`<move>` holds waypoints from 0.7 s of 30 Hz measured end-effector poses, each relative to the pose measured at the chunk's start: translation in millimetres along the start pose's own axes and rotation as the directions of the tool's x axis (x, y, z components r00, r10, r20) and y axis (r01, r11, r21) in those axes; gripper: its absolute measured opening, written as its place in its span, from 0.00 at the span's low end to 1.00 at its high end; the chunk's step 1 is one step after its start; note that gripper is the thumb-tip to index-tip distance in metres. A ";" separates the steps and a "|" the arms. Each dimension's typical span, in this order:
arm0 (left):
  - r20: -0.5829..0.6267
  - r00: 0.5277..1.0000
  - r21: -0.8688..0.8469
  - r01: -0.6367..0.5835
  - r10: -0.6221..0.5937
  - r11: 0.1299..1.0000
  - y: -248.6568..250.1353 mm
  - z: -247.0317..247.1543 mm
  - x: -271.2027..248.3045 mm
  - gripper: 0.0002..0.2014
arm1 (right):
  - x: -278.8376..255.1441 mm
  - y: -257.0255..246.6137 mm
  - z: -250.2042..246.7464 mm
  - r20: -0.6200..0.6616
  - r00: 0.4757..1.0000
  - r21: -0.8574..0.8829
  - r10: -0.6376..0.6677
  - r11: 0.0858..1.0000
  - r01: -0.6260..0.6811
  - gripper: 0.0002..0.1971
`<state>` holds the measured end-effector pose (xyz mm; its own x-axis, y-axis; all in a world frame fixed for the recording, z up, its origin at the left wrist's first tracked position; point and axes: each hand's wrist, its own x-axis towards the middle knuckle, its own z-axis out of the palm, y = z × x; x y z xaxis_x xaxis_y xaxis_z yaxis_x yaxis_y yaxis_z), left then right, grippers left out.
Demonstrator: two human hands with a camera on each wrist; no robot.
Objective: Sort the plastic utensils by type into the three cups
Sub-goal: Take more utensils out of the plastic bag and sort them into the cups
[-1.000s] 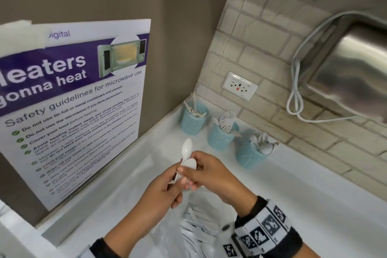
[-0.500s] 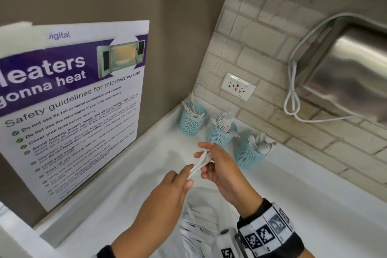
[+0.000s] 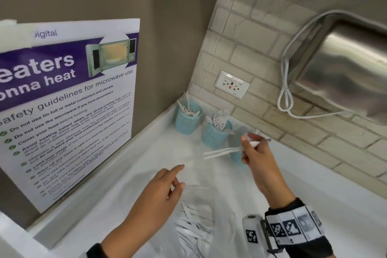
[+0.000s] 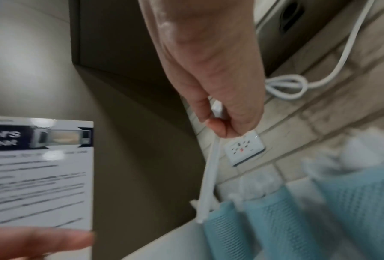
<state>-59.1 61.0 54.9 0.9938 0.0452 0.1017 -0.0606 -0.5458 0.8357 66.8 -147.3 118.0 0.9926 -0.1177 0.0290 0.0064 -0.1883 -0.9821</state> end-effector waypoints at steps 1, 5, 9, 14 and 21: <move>-0.010 1.000 -0.010 0.005 -0.005 1.000 -0.7 -0.7 0.9 0.21 | 5.8 -1.2 -10.2 -0.082 0.995 -0.034 -0.059 0.998 0.056 0.11; 0.011 1.000 -0.022 0.029 -0.029 0.999 -3.6 -1.0 1.5 0.16 | 30.6 0.2 -47.0 -0.327 0.929 -0.034 -0.173 0.985 0.172 0.07; 0.092 0.996 0.014 0.013 -0.014 1.000 -5.9 0.9 -1.7 0.07 | 58.0 19.4 -63.0 -0.411 0.908 -0.026 -0.086 0.996 0.082 0.06; 0.205 0.978 0.075 0.021 -0.036 0.997 -6.5 -0.8 -5.6 0.03 | 74.3 36.3 -64.3 -0.372 0.920 -0.231 -0.120 0.972 0.034 0.05; 0.342 0.933 0.173 0.056 -0.113 0.983 -3.5 -1.6 -7.5 0.04 | 93.9 22.0 -56.7 -0.272 0.920 -0.544 -0.282 0.834 0.095 0.12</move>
<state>-66.5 63.9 52.1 0.9658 -0.1820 -0.1845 0.0123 -0.6790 0.7341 153.2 -217.8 109.7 0.8782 -0.3208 0.3547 0.0337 -0.6983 -0.7150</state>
